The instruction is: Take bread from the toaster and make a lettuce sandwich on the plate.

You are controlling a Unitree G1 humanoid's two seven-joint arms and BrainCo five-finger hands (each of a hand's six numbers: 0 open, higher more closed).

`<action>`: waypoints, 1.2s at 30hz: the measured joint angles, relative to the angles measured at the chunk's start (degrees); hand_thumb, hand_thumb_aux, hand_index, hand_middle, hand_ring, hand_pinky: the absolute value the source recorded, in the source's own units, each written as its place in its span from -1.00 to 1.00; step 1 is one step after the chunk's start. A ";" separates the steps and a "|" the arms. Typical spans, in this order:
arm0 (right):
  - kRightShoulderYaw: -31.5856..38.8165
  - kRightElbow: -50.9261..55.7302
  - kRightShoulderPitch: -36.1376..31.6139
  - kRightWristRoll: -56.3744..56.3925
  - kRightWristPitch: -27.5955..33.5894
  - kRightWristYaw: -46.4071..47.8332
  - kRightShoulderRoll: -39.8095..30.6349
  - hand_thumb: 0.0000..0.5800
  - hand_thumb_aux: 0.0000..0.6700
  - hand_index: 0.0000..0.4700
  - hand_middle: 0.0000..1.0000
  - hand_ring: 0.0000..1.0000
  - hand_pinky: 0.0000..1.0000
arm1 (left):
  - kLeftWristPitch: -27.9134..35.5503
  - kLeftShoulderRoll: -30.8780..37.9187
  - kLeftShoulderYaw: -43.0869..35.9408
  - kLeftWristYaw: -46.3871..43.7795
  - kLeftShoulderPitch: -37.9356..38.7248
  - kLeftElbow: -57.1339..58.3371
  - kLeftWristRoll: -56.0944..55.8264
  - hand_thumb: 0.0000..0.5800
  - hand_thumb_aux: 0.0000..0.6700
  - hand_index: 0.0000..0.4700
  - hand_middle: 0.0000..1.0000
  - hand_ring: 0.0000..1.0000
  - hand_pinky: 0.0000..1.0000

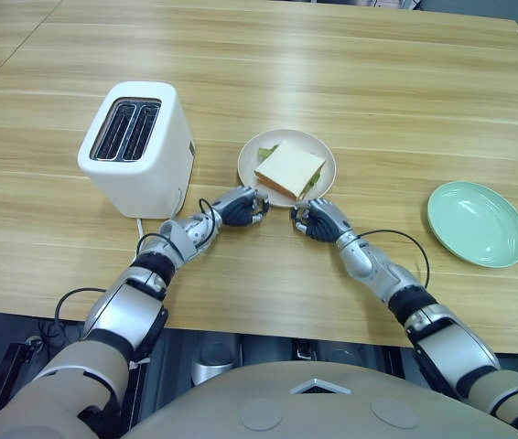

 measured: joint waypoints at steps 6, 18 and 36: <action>-1.19 10.18 -6.94 -0.41 1.13 -10.99 2.61 1.00 1.00 0.96 0.81 0.81 0.81 | 0.33 -3.51 4.16 5.55 -3.13 4.48 -3.48 0.61 0.12 0.10 0.17 0.17 0.17; -13.03 -1.78 -2.61 10.44 -10.00 -17.32 -2.93 -1.00 -1.00 -1.00 -1.00 -1.00 -1.00 | -18.35 -9.30 23.74 -24.66 6.12 -10.74 -41.52 -1.00 -1.00 -1.00 -1.00 -1.00 -1.00; -18.35 -29.29 11.73 24.39 -13.90 3.05 2.89 -1.00 -1.00 -1.00 -1.00 -1.00 -1.00 | -10.40 -10.29 25.36 -30.10 21.15 -40.82 -46.24 -1.00 -1.00 -1.00 -1.00 -1.00 -1.00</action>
